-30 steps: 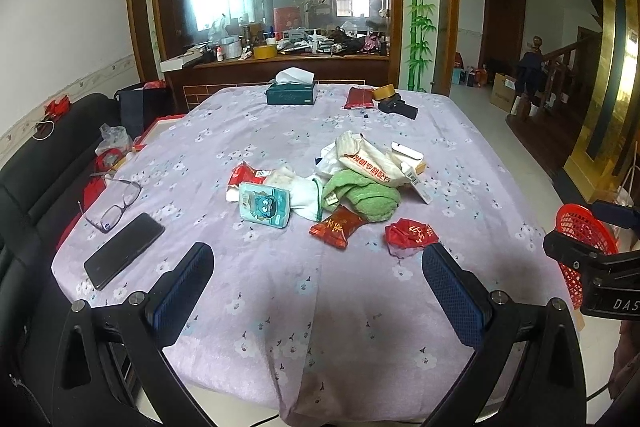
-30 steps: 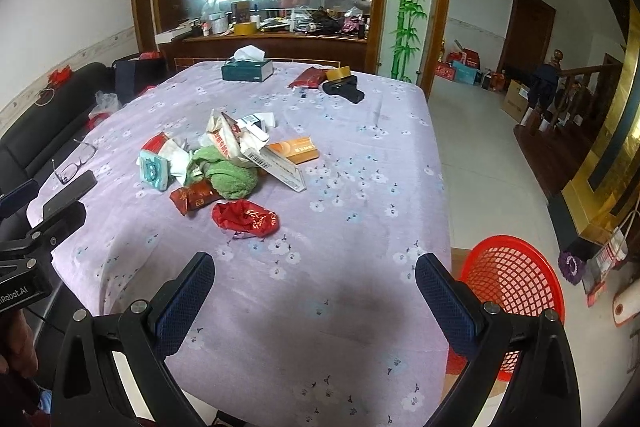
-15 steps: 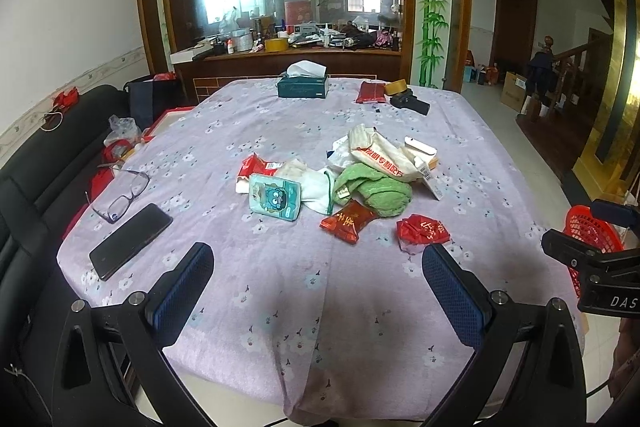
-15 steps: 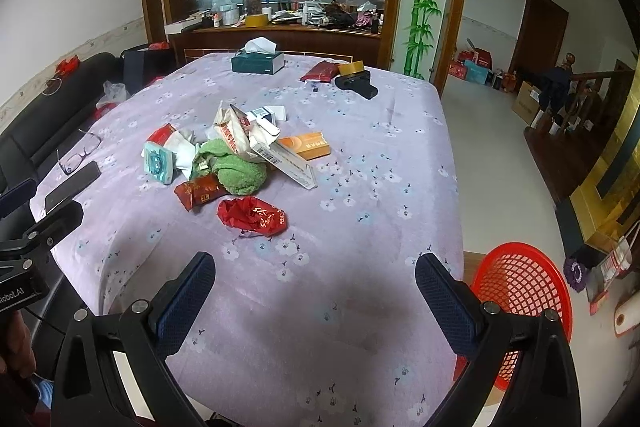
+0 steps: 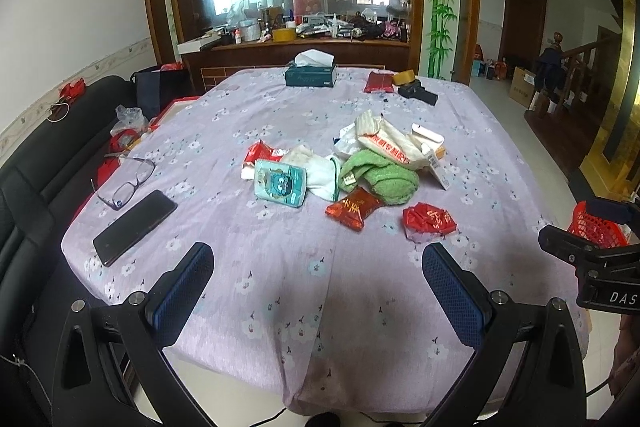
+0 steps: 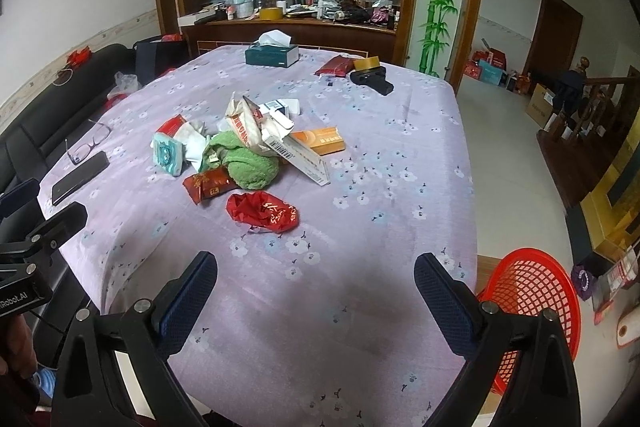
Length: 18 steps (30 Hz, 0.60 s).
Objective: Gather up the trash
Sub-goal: 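Move both tools toward the red candy wrappers on the table, then grasp the brown candy wrapper with the left tool while the right tool grasps the red wrapper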
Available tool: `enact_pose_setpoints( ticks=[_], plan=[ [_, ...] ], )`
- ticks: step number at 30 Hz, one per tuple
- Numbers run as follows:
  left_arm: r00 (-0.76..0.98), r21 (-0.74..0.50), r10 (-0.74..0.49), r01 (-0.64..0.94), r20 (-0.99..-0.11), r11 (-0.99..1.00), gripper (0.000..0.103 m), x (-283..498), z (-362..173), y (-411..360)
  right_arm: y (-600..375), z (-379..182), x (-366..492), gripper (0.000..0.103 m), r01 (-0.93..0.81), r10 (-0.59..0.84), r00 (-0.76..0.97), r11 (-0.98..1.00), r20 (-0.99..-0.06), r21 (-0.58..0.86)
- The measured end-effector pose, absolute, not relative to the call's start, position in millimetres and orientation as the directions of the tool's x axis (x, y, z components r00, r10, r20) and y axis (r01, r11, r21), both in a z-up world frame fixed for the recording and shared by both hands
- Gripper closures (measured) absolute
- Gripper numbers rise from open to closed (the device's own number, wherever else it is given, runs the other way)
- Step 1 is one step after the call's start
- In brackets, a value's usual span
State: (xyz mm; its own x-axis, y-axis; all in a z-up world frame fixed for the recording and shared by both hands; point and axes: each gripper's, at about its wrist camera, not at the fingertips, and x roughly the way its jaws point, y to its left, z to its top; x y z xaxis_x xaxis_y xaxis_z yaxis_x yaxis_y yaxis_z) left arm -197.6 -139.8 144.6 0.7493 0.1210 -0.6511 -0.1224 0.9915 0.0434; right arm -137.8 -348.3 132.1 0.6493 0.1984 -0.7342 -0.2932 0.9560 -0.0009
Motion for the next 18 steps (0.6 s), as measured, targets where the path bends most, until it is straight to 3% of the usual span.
enact_pose_setpoints(
  ticks=[9, 13, 18],
  plan=[
    [0.674, 0.030, 0.042, -0.030, -0.738, 0.999, 0.000, -163, 126, -130, -344, 114, -127, 0.013, -0.322, 0.246, 0.600, 0.945, -0.761, 0.051],
    [0.626, -0.002, -0.031, 0.047, -0.779, 0.999, 0.013, -126, 109, -122, -336, 104, -115, 0.024, -0.311, 0.261, 0.570, 0.946, -0.779, 0.090],
    [0.574, -0.012, -0.093, 0.144, -0.814, 0.990, 0.020, -76, 86, -120, -324, 102, -100, 0.026, -0.240, 0.212, 0.574, 0.967, -0.791, 0.086]
  ],
)
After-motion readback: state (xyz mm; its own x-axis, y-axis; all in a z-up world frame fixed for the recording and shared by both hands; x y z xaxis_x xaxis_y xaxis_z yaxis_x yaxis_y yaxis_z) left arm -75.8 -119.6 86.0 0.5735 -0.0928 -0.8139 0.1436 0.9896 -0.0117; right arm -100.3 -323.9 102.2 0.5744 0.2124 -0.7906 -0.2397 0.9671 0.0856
